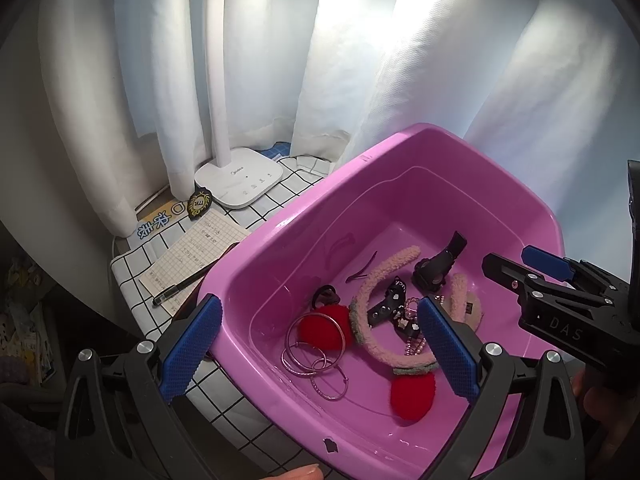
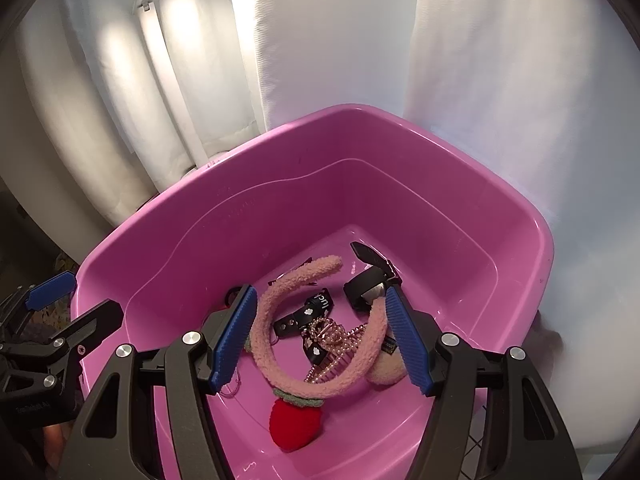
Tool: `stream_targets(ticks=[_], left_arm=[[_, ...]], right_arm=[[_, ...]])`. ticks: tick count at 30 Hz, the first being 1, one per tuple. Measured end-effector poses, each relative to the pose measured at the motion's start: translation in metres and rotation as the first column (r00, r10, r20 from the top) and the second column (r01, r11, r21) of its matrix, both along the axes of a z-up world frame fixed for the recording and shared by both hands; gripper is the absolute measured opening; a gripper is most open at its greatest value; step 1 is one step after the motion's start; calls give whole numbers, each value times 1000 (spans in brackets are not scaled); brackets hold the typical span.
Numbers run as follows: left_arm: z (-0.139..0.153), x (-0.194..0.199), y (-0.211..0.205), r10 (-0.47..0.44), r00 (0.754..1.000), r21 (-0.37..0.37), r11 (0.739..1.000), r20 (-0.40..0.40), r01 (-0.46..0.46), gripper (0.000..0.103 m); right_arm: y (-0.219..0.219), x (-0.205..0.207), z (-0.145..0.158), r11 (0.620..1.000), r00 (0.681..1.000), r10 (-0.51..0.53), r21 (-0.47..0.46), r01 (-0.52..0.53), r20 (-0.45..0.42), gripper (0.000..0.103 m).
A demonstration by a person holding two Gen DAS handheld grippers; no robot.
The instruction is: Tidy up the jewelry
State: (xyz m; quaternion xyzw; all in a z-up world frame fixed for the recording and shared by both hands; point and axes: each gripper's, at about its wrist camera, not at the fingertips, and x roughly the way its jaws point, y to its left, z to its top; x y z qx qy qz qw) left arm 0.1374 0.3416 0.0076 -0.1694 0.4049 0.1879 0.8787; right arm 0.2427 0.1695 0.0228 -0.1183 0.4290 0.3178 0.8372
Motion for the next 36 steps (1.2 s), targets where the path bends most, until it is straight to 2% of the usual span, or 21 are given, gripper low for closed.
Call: stream_targets(ticks=[16,24,36], left_arm=[[0,-3,3,2,1000,-12,1000,-2,-2,96],[5,-6,1,-4,1000,3,1000,22,3,96],[2,-8,3,1,1000,-27,1000,3,-1,96]], right_arm=[[5,-5,-1,1000,1000,8,-20,-8,5,64],[5,-6,-1,1000,1000,9,-20,-9,5,64],[0,-13,-1,1000,1000,0,-15,1,7,64]])
